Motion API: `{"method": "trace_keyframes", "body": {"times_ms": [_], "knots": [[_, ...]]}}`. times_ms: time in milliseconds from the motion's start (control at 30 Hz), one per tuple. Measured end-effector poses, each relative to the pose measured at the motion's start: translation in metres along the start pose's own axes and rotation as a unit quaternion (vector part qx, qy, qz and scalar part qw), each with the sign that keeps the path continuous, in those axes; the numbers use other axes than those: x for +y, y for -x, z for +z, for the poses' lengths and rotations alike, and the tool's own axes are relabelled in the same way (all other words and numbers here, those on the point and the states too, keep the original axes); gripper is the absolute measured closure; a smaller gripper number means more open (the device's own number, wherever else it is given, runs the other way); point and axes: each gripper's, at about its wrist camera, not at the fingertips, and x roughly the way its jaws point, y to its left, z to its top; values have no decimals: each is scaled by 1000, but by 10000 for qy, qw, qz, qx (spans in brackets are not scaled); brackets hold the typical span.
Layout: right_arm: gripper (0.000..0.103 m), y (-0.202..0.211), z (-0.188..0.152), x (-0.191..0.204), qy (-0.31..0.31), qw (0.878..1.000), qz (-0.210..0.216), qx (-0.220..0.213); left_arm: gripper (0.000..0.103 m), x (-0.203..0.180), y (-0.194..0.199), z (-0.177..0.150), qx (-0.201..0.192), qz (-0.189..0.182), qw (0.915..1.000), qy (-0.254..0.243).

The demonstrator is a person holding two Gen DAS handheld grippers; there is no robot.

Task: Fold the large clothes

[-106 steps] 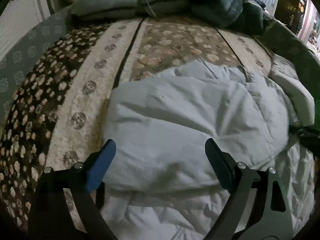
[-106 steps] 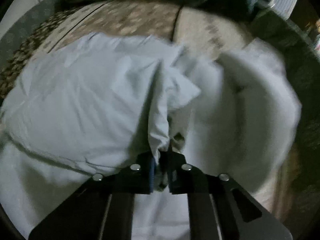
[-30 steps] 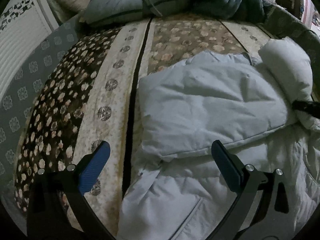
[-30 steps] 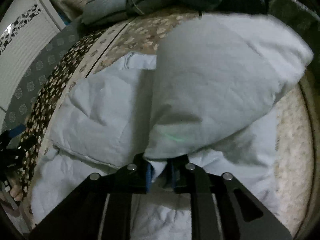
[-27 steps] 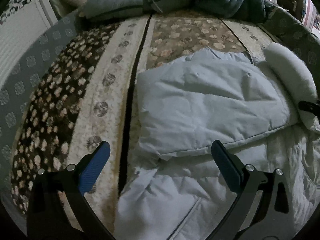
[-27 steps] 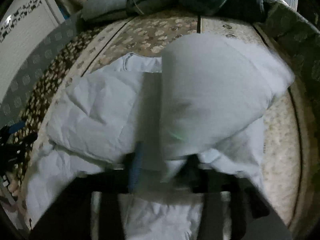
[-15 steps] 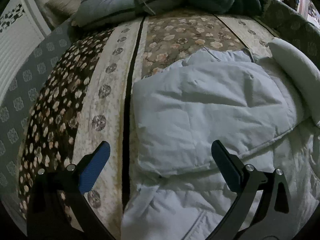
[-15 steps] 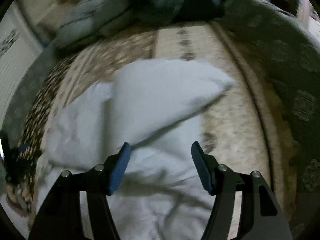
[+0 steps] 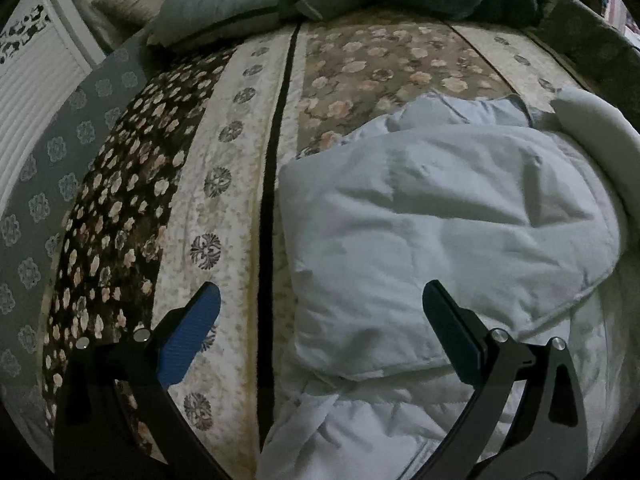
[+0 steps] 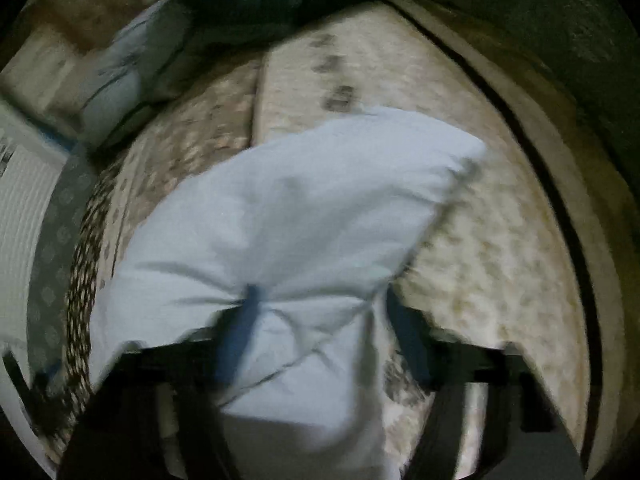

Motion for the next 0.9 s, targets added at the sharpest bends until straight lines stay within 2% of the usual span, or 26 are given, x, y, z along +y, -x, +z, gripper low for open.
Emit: {"method": "trace_keyframes", "body": {"times_ms": [33, 67, 133, 233, 367, 467, 600, 700, 833, 900], "knots": [[79, 1, 0, 8, 154, 9998, -81, -86, 3, 2, -1, 1, 8, 0, 10000, 40], [89, 2, 1, 16, 313, 9993, -113, -148, 3, 2, -1, 1, 7, 0, 10000, 50], [94, 8, 3, 31, 539, 9981, -47, -281, 3, 2, 2, 2, -49, 39, 10000, 15], [95, 24, 3, 58, 859, 9951, 160, -456, 3, 6, 7, 1, -147, 78, 9999, -30], [95, 37, -3, 105, 1338, 9891, 481, -393, 3, 16, 14, -1, -190, 80, 9998, 42], [95, 46, -16, 155, 1864, 9794, 697, -353, 3, 29, 23, -5, -269, 58, 9995, 183], [96, 49, -37, 223, 2464, 9658, 767, -252, 3, 49, 31, -15, -304, 131, 9990, 309], [96, 43, -55, 260, 2792, 9566, 829, -85, 3, 64, 35, -22, -300, 231, 9985, 389], [96, 18, -86, 294, 3253, 9436, 545, 285, 3, 80, 35, -29, -262, 250, 9978, 549], [94, 4, -92, 297, 3173, 9460, 382, 538, 3, 85, 33, -34, -201, 345, 9979, 518]]}}
